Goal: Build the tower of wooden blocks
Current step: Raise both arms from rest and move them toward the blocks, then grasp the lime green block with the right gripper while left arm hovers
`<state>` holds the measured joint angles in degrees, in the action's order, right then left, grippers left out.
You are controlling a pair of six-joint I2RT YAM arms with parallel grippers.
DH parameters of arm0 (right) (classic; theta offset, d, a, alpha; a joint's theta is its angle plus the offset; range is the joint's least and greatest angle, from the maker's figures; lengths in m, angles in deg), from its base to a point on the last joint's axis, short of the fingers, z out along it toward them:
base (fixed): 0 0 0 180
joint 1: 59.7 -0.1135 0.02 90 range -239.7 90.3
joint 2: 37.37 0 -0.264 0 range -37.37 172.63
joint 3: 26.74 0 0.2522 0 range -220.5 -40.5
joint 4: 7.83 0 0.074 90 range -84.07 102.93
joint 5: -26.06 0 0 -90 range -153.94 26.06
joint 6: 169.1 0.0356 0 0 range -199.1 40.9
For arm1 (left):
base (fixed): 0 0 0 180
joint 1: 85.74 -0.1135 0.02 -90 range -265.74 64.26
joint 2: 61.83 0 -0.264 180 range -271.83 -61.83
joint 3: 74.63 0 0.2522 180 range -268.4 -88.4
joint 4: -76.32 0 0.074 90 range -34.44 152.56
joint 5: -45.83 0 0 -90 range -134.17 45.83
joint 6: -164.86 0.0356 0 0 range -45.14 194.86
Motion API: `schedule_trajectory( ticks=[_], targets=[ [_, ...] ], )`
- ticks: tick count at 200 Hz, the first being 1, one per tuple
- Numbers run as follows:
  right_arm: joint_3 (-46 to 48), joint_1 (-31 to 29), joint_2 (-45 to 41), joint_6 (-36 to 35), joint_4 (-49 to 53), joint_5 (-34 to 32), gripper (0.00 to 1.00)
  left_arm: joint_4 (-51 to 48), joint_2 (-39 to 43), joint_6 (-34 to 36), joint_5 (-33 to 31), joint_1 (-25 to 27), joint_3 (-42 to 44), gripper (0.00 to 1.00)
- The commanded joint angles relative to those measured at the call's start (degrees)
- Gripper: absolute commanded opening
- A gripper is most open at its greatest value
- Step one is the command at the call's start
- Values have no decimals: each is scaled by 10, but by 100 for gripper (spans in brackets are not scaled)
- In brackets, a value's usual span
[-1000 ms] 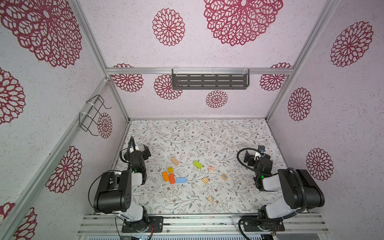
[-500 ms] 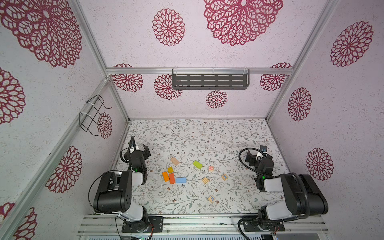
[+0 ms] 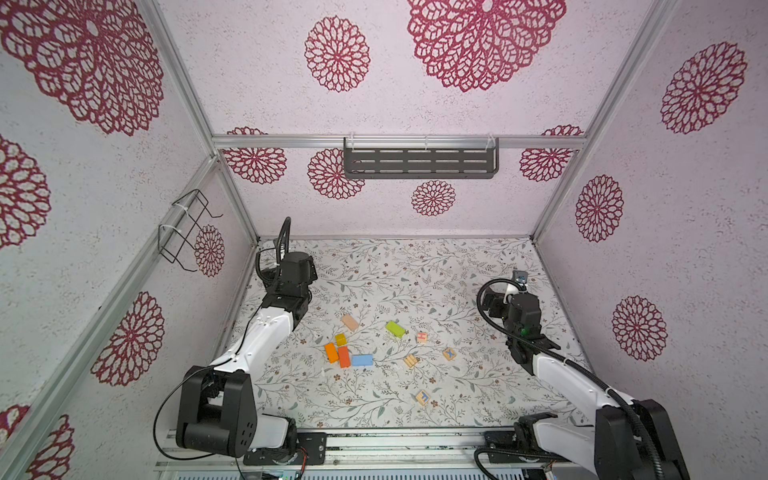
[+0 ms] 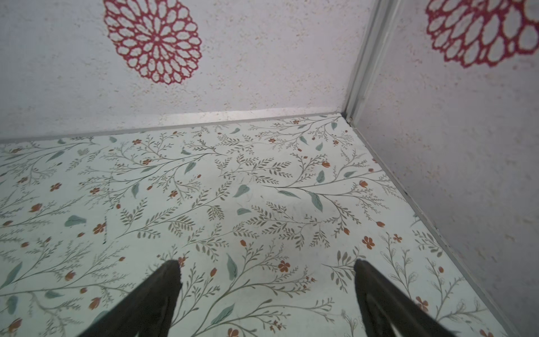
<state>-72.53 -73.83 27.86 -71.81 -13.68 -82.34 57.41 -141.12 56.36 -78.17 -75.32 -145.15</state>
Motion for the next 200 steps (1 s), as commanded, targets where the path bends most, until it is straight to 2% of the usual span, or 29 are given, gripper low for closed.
schedule_trajectory(
  ticks=[1,37,84,126,154,183,200],
  targets=[
    [-69,-41,-21,14,167,-10,92,-166,37,-85,57,24,-34,97],
    [-141,-115,-25,35,317,24,86,-290,73,-156,102,68,-55,97],
    [-215,-204,17,49,421,55,75,-329,133,-195,126,129,13,97],
    [-260,-244,95,23,437,128,64,-335,169,-235,123,160,59,97],
    [-298,-257,170,-11,442,145,64,-319,190,-253,122,170,93,97],
    [-326,-263,240,-39,427,170,64,-248,236,-272,112,175,186,97],
    [-347,-269,279,-54,423,184,66,-238,250,-278,97,174,211,97]
  ],
)
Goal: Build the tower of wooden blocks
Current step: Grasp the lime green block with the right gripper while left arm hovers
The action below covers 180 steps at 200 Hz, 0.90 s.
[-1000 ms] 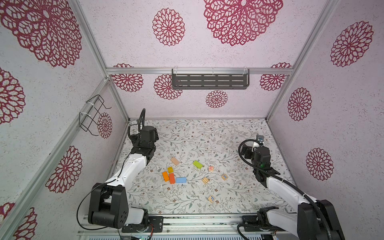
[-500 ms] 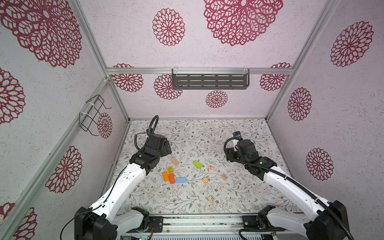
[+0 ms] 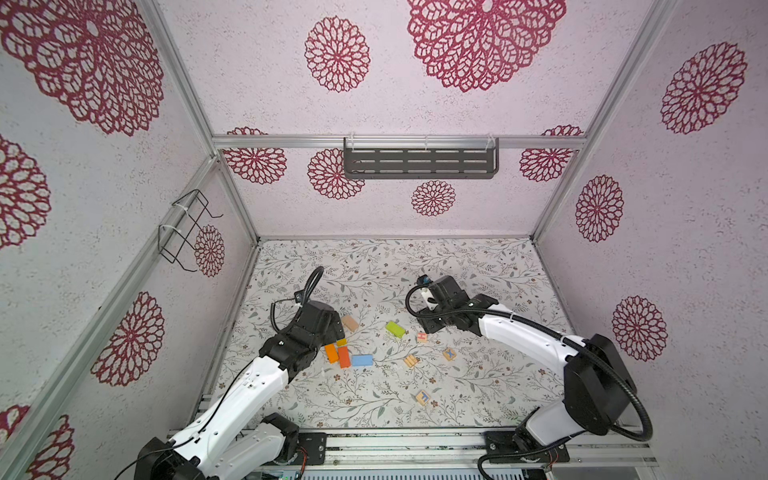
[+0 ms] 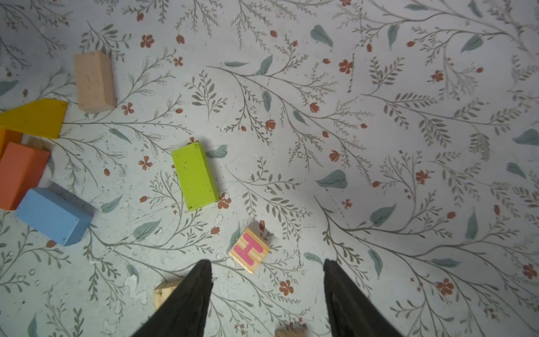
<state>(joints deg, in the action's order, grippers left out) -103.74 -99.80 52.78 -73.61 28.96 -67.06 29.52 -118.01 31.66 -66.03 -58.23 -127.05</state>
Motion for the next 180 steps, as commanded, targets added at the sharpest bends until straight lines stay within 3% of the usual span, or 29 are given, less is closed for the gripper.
schedule_trajectory(
  ticks=[1,38,89,164,180],
  targets=[
    [-36,-10,32,-37,-4,33,66,42,19,-31,-25,4,31,97],
    [-110,-35,136,-75,20,56,72,48,-5,-20,-27,4,40,97],
    [-178,-50,220,-97,48,63,72,62,-18,-11,-28,3,46,97],
    [-224,-56,278,-106,81,57,57,87,-22,-3,-32,1,59,97],
    [-230,-57,284,-105,87,57,49,87,-22,-3,-31,2,60,97]
  ],
)
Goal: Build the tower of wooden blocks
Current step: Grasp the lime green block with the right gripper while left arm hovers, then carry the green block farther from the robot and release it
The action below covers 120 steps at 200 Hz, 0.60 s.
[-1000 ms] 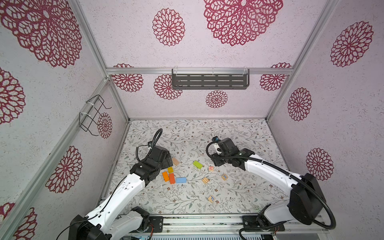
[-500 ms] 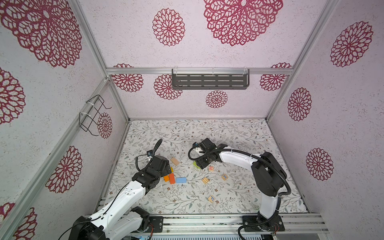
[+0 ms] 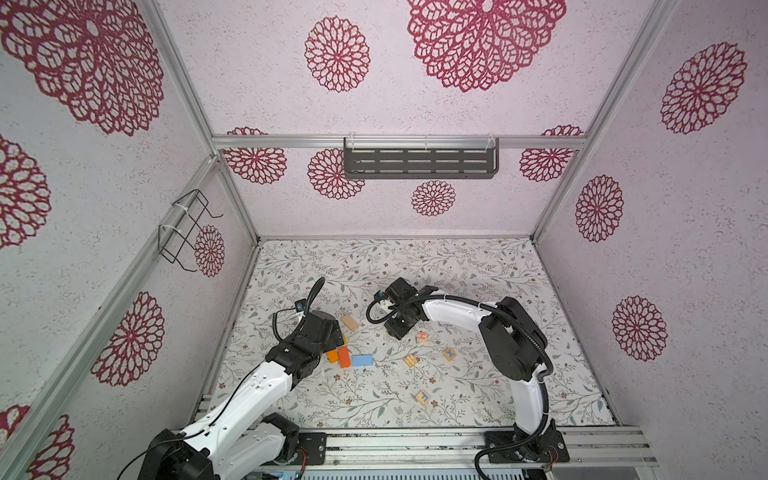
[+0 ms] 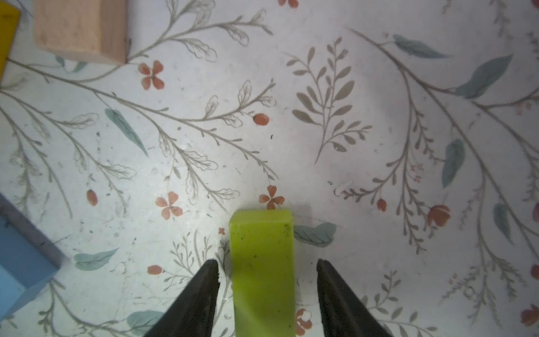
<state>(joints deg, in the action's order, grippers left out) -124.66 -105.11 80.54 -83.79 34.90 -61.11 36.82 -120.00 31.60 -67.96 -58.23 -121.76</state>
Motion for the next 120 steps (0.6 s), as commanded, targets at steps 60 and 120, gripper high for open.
schedule_trajectory(
  ticks=[60,120],
  targets=[
    [-44,-6,7,24,46,-16,22,8,20,-2,-12,1,9,97],
    [-53,-6,-33,83,45,-65,18,-11,-8,-2,26,1,-25,97]
  ],
)
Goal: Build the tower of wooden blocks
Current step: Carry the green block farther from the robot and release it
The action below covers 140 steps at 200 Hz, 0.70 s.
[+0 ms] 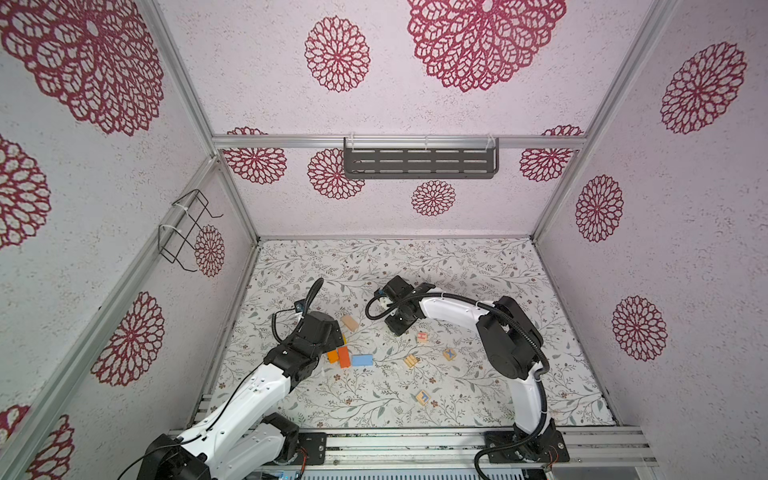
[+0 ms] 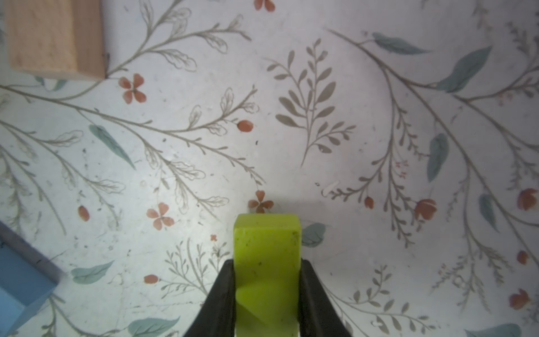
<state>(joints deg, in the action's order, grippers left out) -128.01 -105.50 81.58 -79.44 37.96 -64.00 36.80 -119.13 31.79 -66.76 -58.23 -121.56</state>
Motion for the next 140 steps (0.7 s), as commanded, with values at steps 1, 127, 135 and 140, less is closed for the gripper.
schedule_trajectory(
  ticks=[1,127,135,140],
  targets=[
    [-20,-3,-44,40,14,-38,18,-12,-18,-5,14,1,-28,97],
    [36,135,-116,192,9,-55,17,5,-181,6,54,5,-149,97],
    [43,142,-116,198,7,-58,17,9,-190,6,57,6,-154,97],
    [47,147,-116,202,6,-60,17,10,-194,6,58,6,-156,97]
  ],
)
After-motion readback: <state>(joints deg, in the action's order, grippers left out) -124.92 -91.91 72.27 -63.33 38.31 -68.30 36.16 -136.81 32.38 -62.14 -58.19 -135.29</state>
